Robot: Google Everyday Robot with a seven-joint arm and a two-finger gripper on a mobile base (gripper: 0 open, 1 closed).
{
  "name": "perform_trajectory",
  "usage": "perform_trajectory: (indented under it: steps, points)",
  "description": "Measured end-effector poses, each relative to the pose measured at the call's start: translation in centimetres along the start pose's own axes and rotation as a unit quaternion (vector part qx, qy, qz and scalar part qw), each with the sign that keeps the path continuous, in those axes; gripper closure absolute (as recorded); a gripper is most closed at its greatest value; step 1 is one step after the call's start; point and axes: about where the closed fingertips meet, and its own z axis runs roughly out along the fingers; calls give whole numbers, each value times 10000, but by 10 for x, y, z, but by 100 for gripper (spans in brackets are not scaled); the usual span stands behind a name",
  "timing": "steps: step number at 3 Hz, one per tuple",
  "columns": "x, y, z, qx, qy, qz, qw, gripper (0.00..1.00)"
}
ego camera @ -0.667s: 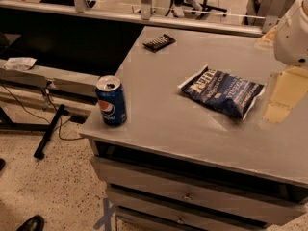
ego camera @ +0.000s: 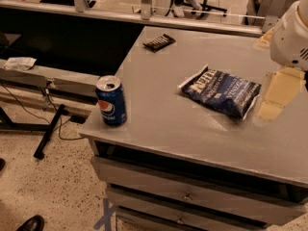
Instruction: Move blue chip bag near rxbar chocolate
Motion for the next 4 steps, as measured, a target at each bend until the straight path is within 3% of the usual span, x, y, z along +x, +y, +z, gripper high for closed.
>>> perform_trajectory:
  steps: [1,2,3,4]
  points:
    - [11,-40,38,228,-142,377,9989,0]
    - [23,-66,64,367,-143,640,9972,0]
    - [29,-68,98,88,-282,1156,9929,0]
    - [25,-66,111,-95,-372,1393,9895,0]
